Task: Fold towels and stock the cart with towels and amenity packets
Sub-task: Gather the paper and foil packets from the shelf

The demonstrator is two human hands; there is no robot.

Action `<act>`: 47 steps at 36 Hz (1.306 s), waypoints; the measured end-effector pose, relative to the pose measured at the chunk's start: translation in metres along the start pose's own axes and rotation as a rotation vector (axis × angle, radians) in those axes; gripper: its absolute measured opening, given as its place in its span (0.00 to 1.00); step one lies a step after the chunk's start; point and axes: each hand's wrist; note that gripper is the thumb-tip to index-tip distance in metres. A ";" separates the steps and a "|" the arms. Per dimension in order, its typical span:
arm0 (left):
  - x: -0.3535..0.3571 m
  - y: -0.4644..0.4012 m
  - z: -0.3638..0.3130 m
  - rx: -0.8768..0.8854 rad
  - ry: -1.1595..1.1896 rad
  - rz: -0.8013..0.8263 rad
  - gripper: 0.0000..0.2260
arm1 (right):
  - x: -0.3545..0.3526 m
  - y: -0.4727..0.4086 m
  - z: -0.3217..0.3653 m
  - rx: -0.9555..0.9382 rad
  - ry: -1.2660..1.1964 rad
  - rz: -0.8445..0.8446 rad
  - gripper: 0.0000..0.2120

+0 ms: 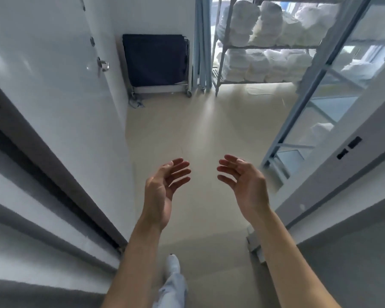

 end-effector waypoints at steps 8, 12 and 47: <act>0.026 -0.195 -0.010 -0.082 0.111 0.062 0.16 | 0.053 -0.171 0.023 0.025 -0.090 -0.047 0.16; 0.046 -0.269 -0.024 -0.039 0.007 0.091 0.15 | 0.062 -0.240 0.041 -0.051 -0.021 -0.108 0.14; 0.270 -0.906 0.079 0.022 -0.114 0.070 0.14 | 0.003 -0.903 0.209 -0.093 0.123 -0.177 0.11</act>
Point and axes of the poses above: each hand's wrist, its own y-axis away from the middle knuckle, its own x-axis out of the palm, z = x × y, and after that the axes turned 5 degrees about x, right-handed
